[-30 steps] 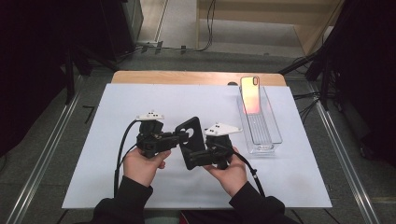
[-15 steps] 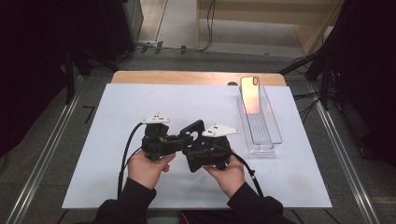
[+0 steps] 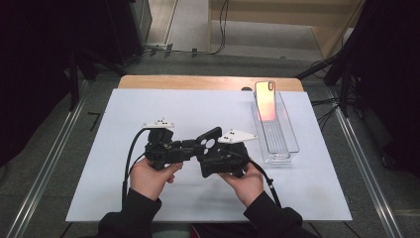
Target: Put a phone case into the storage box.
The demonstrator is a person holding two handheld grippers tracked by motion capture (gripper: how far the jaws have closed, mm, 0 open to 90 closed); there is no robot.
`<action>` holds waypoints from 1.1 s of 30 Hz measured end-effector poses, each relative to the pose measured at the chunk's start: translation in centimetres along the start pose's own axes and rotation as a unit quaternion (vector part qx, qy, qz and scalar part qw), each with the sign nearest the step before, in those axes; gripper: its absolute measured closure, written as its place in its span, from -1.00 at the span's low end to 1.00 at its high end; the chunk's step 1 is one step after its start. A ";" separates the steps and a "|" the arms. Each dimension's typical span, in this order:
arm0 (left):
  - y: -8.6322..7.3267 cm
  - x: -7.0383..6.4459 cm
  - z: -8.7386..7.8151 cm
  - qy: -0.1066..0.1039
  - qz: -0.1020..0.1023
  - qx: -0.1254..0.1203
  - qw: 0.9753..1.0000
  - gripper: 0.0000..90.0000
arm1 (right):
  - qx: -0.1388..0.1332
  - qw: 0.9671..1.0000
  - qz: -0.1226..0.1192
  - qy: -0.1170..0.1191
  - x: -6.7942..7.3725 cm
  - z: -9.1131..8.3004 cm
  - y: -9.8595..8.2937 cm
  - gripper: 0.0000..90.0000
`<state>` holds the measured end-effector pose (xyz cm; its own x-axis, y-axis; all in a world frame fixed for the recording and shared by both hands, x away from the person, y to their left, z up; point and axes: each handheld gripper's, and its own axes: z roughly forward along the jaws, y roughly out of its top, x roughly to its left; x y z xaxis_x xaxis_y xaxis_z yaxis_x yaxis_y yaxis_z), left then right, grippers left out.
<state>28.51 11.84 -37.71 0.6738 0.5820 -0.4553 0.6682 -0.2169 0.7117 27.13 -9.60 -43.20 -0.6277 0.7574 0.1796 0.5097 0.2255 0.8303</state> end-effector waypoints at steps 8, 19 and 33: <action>0.0 0.3 -0.4 -0.009 0.034 0.016 0.999 -0.13 | -0.005 1.000 0.008 -0.001 -1.5 -0.6 0.3 -0.73; -0.5 0.9 -0.1 -0.064 0.072 0.055 0.994 -0.32 | 0.002 1.000 0.014 0.022 -3.1 -1.3 0.7 -0.73; -3.3 3.1 1.3 -0.063 0.141 0.105 0.982 -0.33 | -0.003 0.999 0.022 0.040 -3.8 -1.8 1.0 -0.72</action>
<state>28.82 13.29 -42.14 0.8659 0.3774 -0.3284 0.4916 -0.5203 0.6983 28.97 -13.36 -42.13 -0.6501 0.7148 0.2576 0.5341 0.1887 0.8241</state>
